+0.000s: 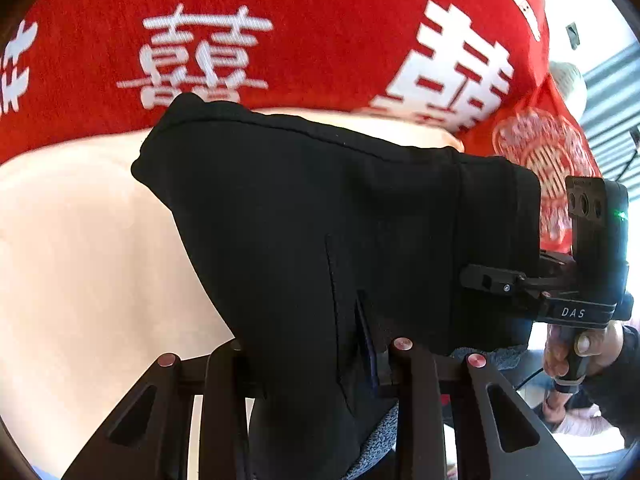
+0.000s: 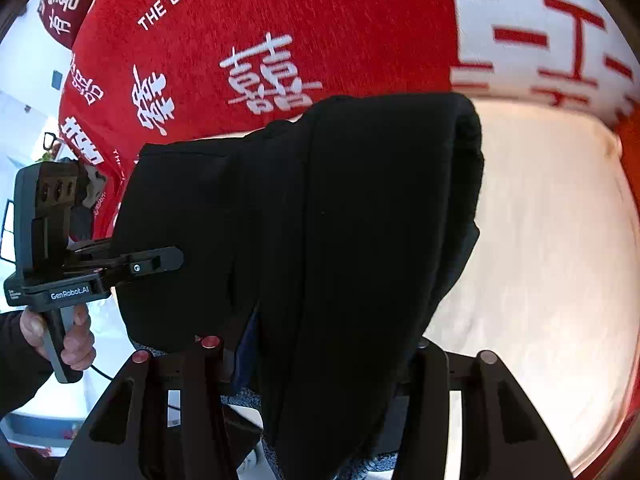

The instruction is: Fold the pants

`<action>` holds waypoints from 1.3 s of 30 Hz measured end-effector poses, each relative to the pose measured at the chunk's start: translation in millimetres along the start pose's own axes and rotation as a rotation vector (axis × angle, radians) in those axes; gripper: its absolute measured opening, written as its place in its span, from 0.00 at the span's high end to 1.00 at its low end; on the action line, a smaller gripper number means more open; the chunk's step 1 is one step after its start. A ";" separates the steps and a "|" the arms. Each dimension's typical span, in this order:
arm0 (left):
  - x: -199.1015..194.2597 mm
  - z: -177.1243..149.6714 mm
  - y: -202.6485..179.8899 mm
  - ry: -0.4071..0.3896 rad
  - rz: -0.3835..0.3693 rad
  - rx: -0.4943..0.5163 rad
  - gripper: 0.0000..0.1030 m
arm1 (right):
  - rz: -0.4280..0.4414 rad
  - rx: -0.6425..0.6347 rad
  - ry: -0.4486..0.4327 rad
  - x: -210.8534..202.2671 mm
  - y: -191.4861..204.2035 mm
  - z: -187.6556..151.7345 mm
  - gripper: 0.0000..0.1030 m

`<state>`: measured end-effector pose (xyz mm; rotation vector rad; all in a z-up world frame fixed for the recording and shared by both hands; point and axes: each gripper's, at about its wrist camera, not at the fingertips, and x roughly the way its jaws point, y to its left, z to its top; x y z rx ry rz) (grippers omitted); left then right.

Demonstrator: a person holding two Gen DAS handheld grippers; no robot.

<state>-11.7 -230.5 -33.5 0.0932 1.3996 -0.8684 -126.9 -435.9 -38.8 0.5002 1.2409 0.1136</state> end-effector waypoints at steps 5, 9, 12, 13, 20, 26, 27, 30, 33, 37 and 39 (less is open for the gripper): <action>12.1 36.9 26.1 0.034 0.036 -0.066 0.67 | -0.029 -0.010 0.075 23.3 -8.1 51.4 0.48; 45.2 58.2 41.9 0.088 0.059 -0.103 0.67 | -0.052 0.011 0.134 59.5 -22.5 72.7 0.48; 68.6 69.7 49.9 0.117 0.073 -0.100 0.67 | -0.049 0.052 0.164 82.3 -37.2 80.0 0.48; 76.5 72.5 52.3 0.127 0.074 -0.100 0.67 | -0.049 0.063 0.173 88.8 -41.7 80.8 0.48; 113.0 76.0 72.7 0.174 0.102 -0.122 0.53 | -0.051 0.115 0.213 119.3 -67.5 87.4 0.41; 128.0 75.4 81.8 0.188 0.131 -0.184 0.30 | -0.085 0.203 0.221 124.9 -79.1 84.5 0.16; 127.8 75.3 80.9 0.192 0.134 -0.182 0.30 | -0.090 0.217 0.226 123.7 -79.2 85.3 0.16; 122.7 79.0 78.3 0.228 0.144 -0.186 0.30 | -0.140 0.244 0.182 98.3 -76.7 85.9 0.16; 97.5 75.2 78.1 0.201 0.165 -0.209 0.30 | -0.297 0.168 0.049 53.8 -56.8 85.2 0.16; 46.8 63.8 67.8 0.066 0.187 -0.256 0.30 | -0.233 -0.113 -0.094 18.9 7.0 67.4 0.16; 35.5 57.5 52.2 0.013 0.167 -0.234 0.30 | -0.182 -0.264 -0.050 30.3 34.2 53.5 0.16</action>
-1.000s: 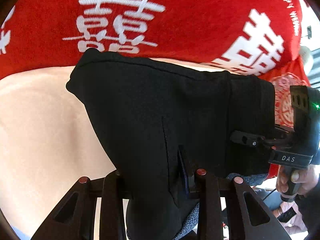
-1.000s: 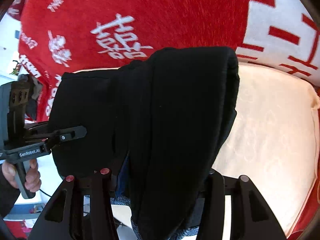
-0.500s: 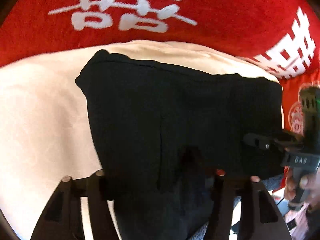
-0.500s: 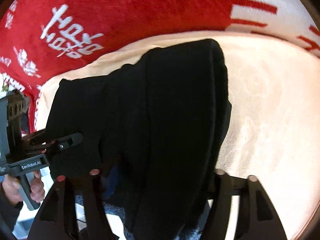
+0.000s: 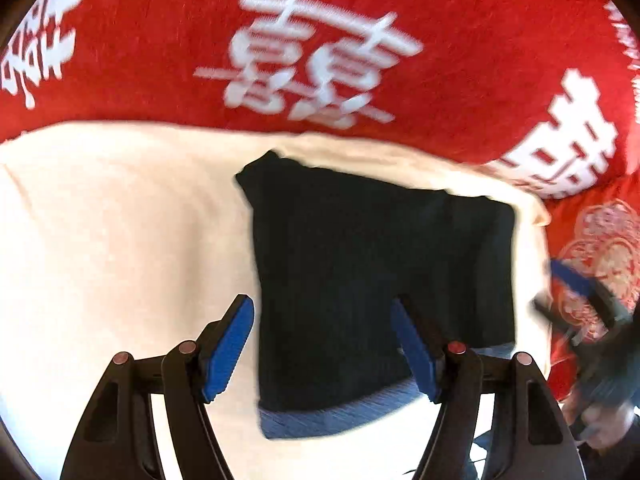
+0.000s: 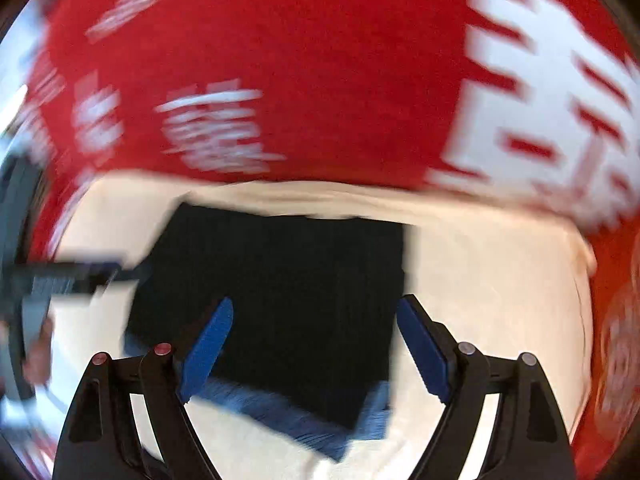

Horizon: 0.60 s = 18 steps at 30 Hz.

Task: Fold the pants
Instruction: 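Lower the folded stack onto the cushion and open both grippers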

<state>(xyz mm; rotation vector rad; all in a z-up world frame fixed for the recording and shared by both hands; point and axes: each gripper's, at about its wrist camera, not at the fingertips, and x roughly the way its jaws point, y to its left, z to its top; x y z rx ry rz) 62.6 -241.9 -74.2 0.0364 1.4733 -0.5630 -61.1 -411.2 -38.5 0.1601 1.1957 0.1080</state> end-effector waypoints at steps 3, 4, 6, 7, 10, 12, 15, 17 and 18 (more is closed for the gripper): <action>10.3 -23.0 -24.2 0.021 -0.033 0.097 0.30 | 0.042 -0.088 0.126 34.3 12.6 -26.9 0.16; 23.2 -31.4 -31.6 0.048 -0.030 0.139 0.30 | 0.024 -0.078 0.183 51.4 8.1 -36.9 0.16; 53.1 -48.9 -38.3 0.118 0.012 0.200 0.30 | -0.020 -0.046 0.238 70.5 -4.9 -50.6 0.16; 70.1 -57.2 -40.7 0.159 0.030 0.233 0.30 | -0.006 -0.038 0.207 66.8 -6.5 -51.7 0.16; 79.8 -67.8 -54.7 0.145 0.128 0.345 0.30 | 0.034 -0.005 0.174 47.9 -8.7 -37.1 0.16; 68.1 -65.8 -59.8 0.116 0.110 0.359 0.30 | 0.045 0.020 0.082 28.8 -17.7 -19.2 0.16; 57.9 -63.1 -53.9 0.086 0.094 0.326 0.30 | 0.048 0.083 0.025 26.8 -38.0 9.9 0.16; 71.4 -63.2 -48.0 0.132 0.110 0.294 0.30 | 0.034 0.097 0.051 49.5 -42.1 32.0 0.16; 76.7 -63.7 -46.7 0.143 0.112 0.288 0.30 | 0.018 0.112 0.091 67.9 -47.0 38.8 0.16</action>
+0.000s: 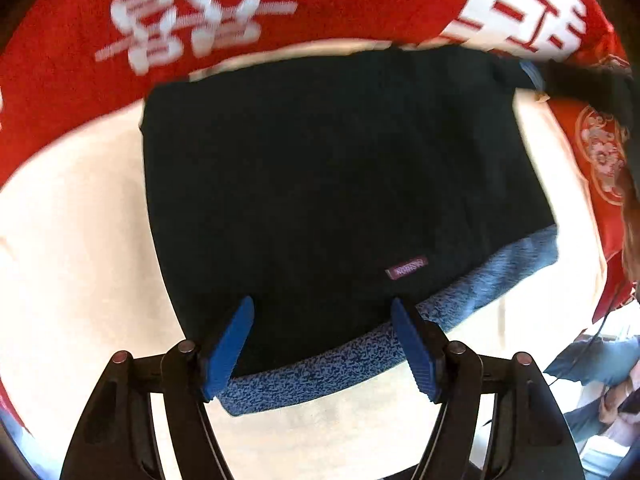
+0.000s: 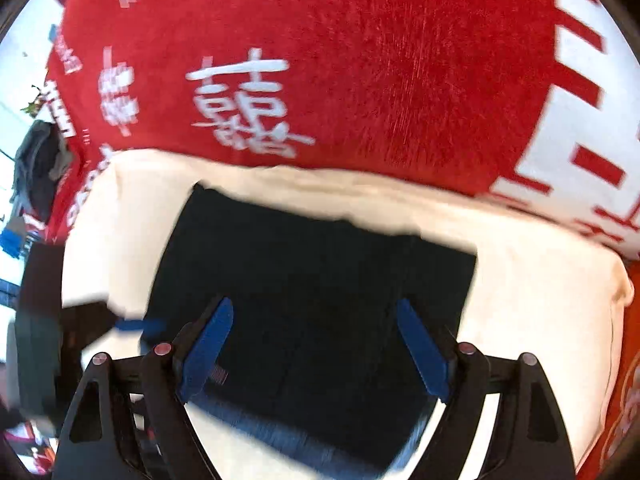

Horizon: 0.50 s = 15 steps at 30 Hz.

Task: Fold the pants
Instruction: 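Lower the folded stack onto the cushion and open both grippers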

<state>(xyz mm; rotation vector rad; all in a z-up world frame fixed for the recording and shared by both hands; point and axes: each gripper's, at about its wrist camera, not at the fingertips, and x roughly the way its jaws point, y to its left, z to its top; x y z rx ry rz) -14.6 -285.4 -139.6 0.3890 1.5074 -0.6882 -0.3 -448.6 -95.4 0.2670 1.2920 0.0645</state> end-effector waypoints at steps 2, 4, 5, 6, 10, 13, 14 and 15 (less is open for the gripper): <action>4.7 0.2 -3.4 -0.009 0.005 0.006 0.25 | -0.058 0.055 0.129 35.5 -7.6 6.2 0.16; 3.6 3.3 -8.6 -0.014 -0.003 0.006 0.19 | -0.086 0.071 0.135 49.0 -4.2 10.7 0.07; 4.5 4.6 -11.0 -0.011 0.002 0.001 0.17 | -0.089 0.064 0.131 48.0 1.5 10.6 0.04; 5.6 4.7 -12.8 -0.007 0.008 -0.006 0.17 | -0.108 0.053 0.132 47.1 7.3 10.3 0.03; -4.1 7.2 -14.5 -0.026 0.001 -0.063 0.17 | -0.166 -0.021 0.050 12.6 32.4 0.6 0.03; -29.1 2.1 -5.5 -0.096 -0.008 -0.140 0.17 | -0.255 -0.015 -0.017 -22.5 37.6 -7.3 0.02; -38.8 -1.1 -2.5 -0.126 -0.014 -0.193 0.17 | -0.279 -0.004 -0.024 -30.2 36.8 -10.4 0.02; -45.9 -3.7 -3.9 -0.141 -0.017 -0.225 0.17 | -0.307 0.019 -0.027 -39.5 35.7 -14.7 0.00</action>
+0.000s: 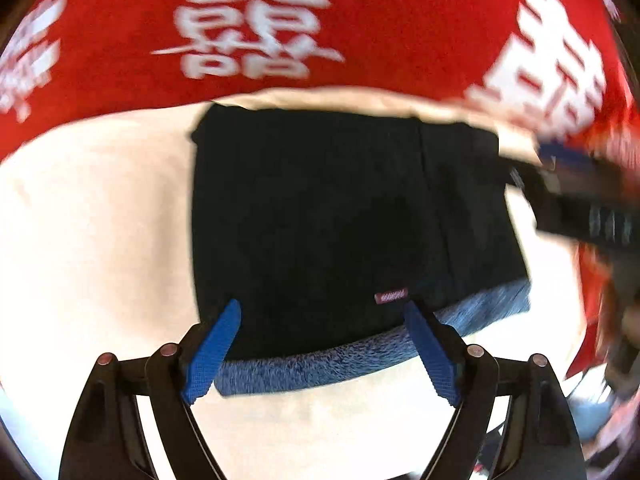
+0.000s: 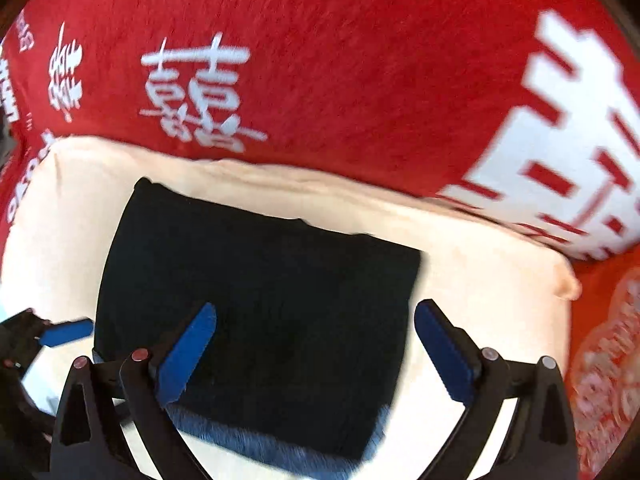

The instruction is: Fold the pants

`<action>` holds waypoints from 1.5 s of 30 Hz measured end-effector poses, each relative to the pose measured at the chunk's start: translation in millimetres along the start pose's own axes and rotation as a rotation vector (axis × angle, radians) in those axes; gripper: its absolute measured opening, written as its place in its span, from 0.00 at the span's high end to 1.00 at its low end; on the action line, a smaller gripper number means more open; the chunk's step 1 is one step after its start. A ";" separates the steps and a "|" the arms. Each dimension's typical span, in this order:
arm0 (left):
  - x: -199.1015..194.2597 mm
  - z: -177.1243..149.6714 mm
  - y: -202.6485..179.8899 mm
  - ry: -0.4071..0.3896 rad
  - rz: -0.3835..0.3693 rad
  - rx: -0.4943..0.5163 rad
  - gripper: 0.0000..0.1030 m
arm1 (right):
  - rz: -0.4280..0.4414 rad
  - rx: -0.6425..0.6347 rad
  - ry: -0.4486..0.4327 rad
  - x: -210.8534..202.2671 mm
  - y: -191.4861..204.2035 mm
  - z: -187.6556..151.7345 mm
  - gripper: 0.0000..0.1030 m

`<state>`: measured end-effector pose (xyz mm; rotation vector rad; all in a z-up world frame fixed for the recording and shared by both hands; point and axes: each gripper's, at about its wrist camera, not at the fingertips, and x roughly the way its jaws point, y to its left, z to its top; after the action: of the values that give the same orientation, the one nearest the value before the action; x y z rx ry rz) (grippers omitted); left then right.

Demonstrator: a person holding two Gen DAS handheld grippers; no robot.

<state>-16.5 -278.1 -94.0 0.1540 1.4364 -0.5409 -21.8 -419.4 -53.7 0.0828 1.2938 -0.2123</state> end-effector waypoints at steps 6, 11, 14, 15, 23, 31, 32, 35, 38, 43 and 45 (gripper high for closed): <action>-48.8 4.7 11.3 -0.047 0.130 0.007 0.17 | -0.023 0.068 0.048 -35.0 -24.6 -20.8 0.00; -85.7 1.5 -5.9 -0.057 0.229 0.105 0.17 | -0.026 0.056 0.046 -58.8 -16.0 -33.9 0.00; -111.6 -8.2 -4.0 -0.049 0.228 0.100 0.17 | 0.000 0.058 0.046 -70.8 -12.3 -38.7 0.00; -115.9 -10.6 -4.3 -0.048 0.226 0.096 0.17 | 0.002 0.052 0.044 -74.3 -11.2 -40.2 0.00; -142.4 -12.1 -0.1 -0.093 0.211 0.076 0.17 | 0.006 -0.001 0.031 -86.2 5.8 -42.6 0.00; -135.4 -2.7 -0.2 -0.046 0.192 0.080 0.17 | -0.009 0.038 0.093 -80.3 10.1 -47.8 0.00; -135.7 -1.5 -1.8 -0.052 0.214 0.095 0.17 | -0.007 0.047 0.099 -79.0 10.1 -48.0 0.00; -133.0 1.1 -3.0 -0.044 0.186 0.114 0.17 | -0.019 0.057 0.113 -77.0 12.0 -49.5 0.00; -127.8 2.3 -2.0 -0.026 0.172 0.119 0.17 | -0.033 0.060 0.128 -75.5 14.0 -50.8 0.00; -122.4 4.6 2.2 -0.005 0.154 0.122 0.17 | -0.047 0.067 0.139 -74.9 15.6 -49.3 0.00; -121.3 5.6 3.9 -0.001 0.146 0.123 0.17 | -0.052 0.067 0.142 -74.8 16.5 -48.1 0.00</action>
<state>-14.4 -245.5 22.9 0.3535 1.3788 -0.5084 -83.1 -386.4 4.0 0.1230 1.4311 -0.2980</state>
